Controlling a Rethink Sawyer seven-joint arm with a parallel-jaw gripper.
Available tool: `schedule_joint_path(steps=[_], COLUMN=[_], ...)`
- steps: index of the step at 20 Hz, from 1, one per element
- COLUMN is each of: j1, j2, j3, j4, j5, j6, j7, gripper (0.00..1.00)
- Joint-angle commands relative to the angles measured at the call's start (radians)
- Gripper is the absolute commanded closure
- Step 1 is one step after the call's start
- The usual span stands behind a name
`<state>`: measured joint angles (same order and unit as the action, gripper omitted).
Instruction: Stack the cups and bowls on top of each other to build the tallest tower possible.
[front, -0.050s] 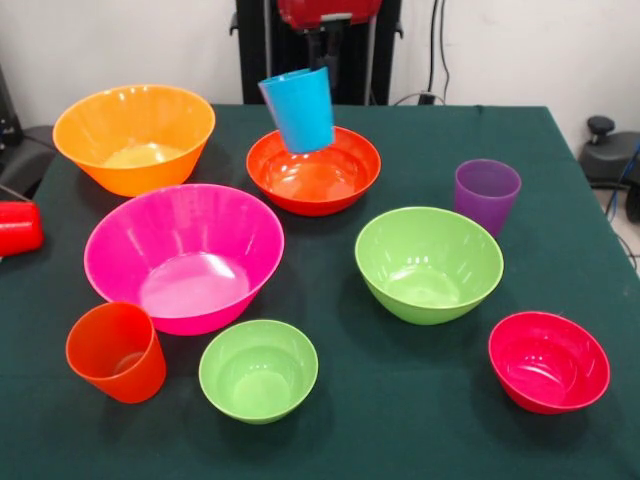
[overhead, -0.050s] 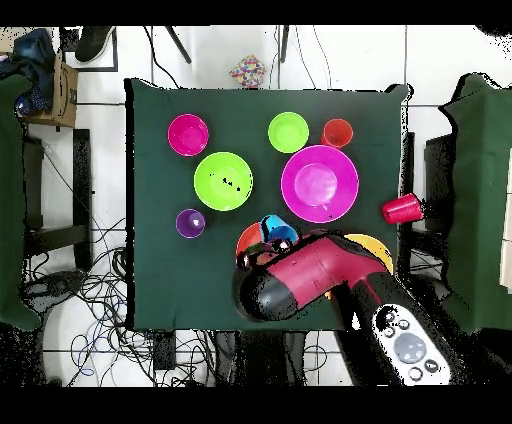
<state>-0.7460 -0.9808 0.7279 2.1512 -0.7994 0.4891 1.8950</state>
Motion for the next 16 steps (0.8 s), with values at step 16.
schedule_joint_path(steps=[16], j1=[0.348], j2=[0.14], j3=[-0.433], j4=[-0.041], j5=[-0.248], j6=[-0.411], j7=[0.197], gripper=[1.0])
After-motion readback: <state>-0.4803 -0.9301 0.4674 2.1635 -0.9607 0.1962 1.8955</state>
